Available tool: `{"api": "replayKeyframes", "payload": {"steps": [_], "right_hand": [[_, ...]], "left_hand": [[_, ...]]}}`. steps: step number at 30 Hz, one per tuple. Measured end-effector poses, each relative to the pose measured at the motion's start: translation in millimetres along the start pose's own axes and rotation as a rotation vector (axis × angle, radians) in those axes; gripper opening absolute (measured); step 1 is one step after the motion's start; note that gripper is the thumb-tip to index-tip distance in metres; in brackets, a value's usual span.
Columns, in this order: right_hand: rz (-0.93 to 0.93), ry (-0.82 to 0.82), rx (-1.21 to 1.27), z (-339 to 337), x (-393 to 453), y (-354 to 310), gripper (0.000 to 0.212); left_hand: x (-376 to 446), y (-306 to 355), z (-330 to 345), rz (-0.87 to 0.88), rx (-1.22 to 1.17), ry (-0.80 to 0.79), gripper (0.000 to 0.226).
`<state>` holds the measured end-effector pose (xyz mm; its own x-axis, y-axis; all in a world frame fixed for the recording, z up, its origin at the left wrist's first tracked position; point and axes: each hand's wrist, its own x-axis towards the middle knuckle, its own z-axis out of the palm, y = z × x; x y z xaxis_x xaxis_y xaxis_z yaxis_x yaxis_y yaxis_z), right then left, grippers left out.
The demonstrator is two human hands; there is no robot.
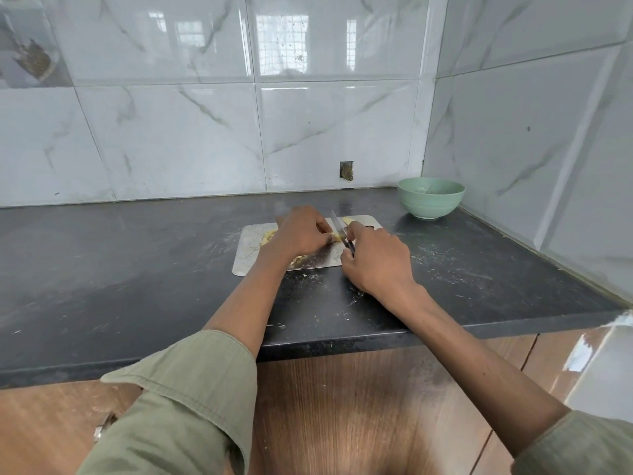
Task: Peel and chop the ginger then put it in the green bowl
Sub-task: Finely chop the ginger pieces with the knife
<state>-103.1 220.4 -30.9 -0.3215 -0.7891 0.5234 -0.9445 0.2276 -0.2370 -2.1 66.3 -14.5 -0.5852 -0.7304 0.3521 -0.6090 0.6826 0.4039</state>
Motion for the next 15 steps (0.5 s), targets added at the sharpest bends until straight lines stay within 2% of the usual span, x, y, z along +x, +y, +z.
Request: {"api": "replayKeyframes", "payload": {"steps": [8, 15], "right_hand": [[0.059, -0.089, 0.129, 1, 15, 6, 0.018], [0.064, -0.07, 0.113, 0, 6, 9, 0.019]], "left_hand": [[-1, 0, 3, 0.009, -0.012, 0.029, 0.008], [-3, 3, 2, -0.027, -0.011, 0.033, 0.008]]}}
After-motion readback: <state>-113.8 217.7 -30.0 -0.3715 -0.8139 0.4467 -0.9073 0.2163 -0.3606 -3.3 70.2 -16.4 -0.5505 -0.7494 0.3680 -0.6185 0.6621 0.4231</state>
